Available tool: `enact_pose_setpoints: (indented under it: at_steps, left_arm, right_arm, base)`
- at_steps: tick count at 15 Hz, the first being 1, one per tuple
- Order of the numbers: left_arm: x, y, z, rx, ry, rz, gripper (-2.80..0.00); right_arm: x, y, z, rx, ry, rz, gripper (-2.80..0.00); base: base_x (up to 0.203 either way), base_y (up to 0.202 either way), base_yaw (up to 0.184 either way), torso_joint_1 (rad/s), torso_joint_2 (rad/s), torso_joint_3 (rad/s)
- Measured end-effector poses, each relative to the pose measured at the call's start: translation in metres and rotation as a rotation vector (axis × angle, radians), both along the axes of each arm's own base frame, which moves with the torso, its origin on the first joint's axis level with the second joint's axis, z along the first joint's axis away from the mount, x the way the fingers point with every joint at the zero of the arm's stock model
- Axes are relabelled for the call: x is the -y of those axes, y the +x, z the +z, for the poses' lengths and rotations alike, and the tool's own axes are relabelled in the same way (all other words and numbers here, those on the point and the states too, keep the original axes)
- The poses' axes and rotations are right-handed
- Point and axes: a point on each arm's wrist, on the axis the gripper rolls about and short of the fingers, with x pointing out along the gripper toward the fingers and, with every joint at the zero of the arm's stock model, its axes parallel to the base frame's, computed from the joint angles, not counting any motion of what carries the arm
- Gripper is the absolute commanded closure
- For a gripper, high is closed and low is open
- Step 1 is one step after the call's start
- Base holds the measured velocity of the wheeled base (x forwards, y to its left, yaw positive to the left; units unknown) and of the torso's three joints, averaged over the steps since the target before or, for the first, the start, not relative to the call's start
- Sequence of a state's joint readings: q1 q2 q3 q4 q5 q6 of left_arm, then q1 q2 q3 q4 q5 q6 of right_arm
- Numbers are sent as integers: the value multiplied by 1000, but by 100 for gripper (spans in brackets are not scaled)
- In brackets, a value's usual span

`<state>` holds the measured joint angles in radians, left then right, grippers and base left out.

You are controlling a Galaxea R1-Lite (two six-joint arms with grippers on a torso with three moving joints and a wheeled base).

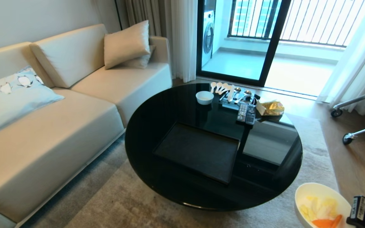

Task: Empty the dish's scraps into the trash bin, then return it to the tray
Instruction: Move the bowl over the trash can

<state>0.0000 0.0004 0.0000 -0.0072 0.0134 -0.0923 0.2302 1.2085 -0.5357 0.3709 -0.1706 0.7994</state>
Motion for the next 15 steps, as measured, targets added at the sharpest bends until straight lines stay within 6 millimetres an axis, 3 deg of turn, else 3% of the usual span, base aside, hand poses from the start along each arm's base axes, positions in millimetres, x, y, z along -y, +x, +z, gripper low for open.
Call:
enact_pose_setpoints:
  at_steps: [3, 15]
  left_arm:
    - [0, 0, 0, 0, 0, 0, 0]
    - [0, 0, 0, 0, 0, 0, 0]
  right_arm:
    - [0, 0, 0, -1, 0, 1, 0]
    - [-1, 2, 1, 0, -14, 32, 0]
  base:
    - [-164, 0, -1, -1, 0, 3]
    - [0, 0, 0, 0, 0, 0]
